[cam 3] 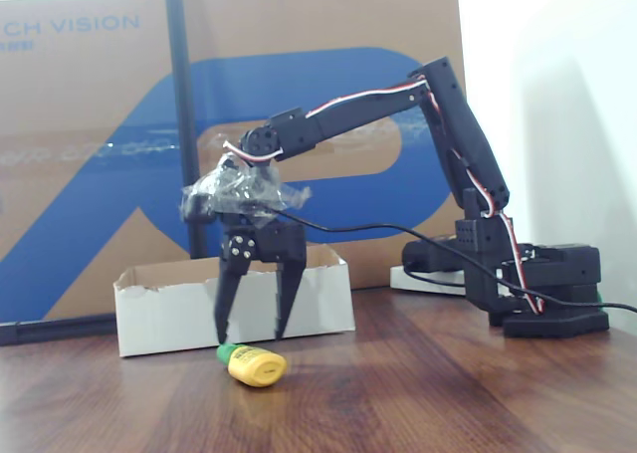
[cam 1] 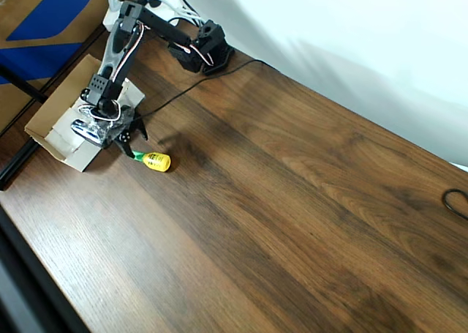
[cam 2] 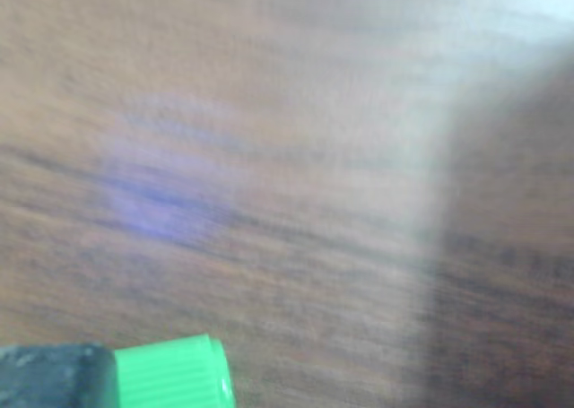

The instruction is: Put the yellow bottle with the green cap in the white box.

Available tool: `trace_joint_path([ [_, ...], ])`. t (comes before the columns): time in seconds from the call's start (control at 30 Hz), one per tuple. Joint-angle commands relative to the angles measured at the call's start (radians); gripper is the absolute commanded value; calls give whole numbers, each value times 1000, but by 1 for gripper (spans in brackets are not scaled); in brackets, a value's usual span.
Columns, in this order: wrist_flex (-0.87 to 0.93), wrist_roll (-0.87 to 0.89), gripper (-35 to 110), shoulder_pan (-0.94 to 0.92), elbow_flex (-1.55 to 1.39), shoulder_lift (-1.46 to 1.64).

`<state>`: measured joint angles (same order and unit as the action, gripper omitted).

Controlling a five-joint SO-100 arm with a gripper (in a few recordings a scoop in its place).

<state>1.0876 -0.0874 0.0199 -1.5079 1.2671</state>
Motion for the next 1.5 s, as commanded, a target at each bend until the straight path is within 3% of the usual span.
trace_joint_path([
  [0.0,6,-21,24,18,34,28],
  [0.77,-5,-6,24,41,0,-8],
  [1.07,-5,-21,0,37,-15,5],
  [1.47,5,-11,0,8,-20,66],
])
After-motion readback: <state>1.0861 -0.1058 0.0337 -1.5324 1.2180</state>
